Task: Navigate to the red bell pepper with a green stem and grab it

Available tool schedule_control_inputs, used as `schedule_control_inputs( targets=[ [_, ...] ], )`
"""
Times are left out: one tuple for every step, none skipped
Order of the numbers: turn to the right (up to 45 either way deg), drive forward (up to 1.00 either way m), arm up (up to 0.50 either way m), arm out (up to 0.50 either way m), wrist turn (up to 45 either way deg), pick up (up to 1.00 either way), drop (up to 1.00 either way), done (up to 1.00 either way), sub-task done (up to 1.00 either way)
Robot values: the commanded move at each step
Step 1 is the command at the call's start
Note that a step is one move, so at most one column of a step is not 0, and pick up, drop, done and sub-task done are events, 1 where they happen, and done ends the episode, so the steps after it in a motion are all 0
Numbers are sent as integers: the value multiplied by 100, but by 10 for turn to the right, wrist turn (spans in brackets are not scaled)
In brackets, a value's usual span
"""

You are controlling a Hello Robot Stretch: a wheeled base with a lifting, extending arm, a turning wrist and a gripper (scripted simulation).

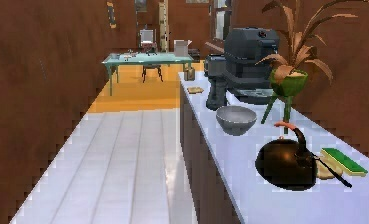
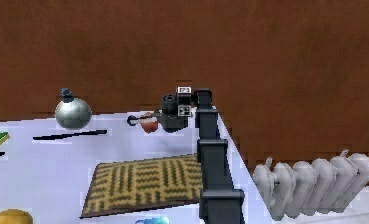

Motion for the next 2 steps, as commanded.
schedule_control_inputs(
  targets=[
    [0, 0, 10, 0, 0, 0, 0, 0, 0],
    [0, 0, 0, 0, 0, 0, 0, 100, 0]
  ],
)
